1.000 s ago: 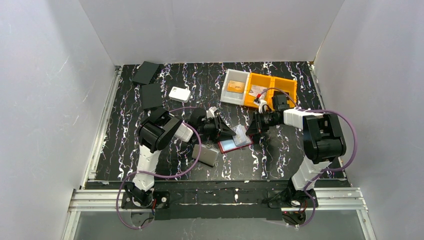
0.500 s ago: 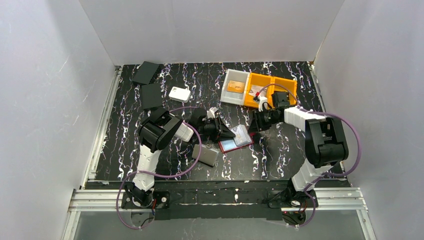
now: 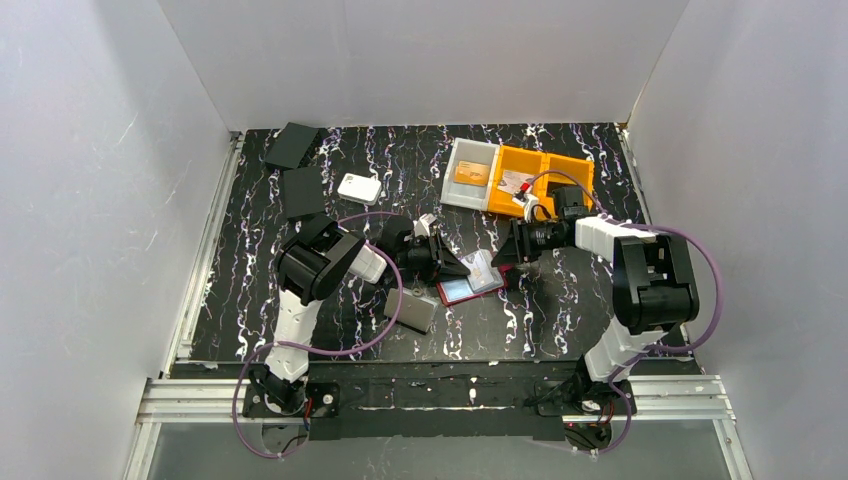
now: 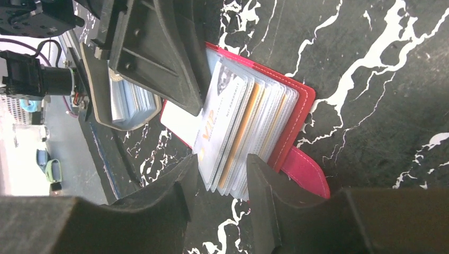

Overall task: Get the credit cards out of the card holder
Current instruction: Remove the credit card from the card holder.

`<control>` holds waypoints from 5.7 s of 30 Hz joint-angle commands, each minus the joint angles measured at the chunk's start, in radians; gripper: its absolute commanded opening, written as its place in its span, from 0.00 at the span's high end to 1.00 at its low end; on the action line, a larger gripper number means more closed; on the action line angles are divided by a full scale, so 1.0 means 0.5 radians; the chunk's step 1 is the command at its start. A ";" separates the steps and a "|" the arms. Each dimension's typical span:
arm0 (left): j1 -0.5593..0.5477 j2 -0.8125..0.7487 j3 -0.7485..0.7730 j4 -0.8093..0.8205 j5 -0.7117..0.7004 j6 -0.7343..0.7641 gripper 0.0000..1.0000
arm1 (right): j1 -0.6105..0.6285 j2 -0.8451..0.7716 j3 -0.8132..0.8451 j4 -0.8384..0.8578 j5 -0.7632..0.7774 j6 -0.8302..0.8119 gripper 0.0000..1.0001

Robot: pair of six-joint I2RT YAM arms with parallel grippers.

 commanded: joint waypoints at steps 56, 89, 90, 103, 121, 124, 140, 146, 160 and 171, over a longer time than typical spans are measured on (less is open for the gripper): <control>0.007 -0.079 -0.011 -0.104 0.037 0.077 0.76 | 0.098 -0.064 0.007 0.047 -0.099 0.004 0.68; 0.007 -0.068 0.039 -0.083 0.075 0.051 0.76 | 0.233 0.170 0.062 -0.051 0.038 -0.001 0.69; 0.007 -0.066 0.036 -0.067 0.077 0.040 0.76 | 0.238 0.176 0.063 -0.051 0.080 0.005 0.69; 0.007 0.047 -0.047 0.598 -0.015 -0.402 0.76 | 0.287 0.220 0.074 -0.060 0.262 0.058 0.89; 0.028 -0.169 -0.131 0.273 -0.036 -0.084 1.00 | 0.304 0.283 0.068 -0.044 0.456 0.095 0.89; 0.090 -0.217 -0.193 0.273 -0.024 -0.069 1.00 | 0.304 0.302 0.072 -0.060 0.658 0.091 0.89; 0.206 -0.199 -0.289 0.293 0.065 -0.043 1.00 | 0.303 0.343 0.086 -0.078 0.845 0.096 0.82; 0.223 -0.175 -0.312 0.333 0.102 -0.051 1.00 | 0.304 0.365 0.092 -0.093 0.825 0.098 0.75; 0.287 -0.177 -0.392 0.403 0.123 -0.070 1.00 | 0.304 0.378 0.099 -0.103 0.824 0.103 0.60; 0.390 -0.303 -0.560 0.418 0.180 -0.028 1.00 | 0.304 0.368 0.105 -0.106 0.823 0.100 0.60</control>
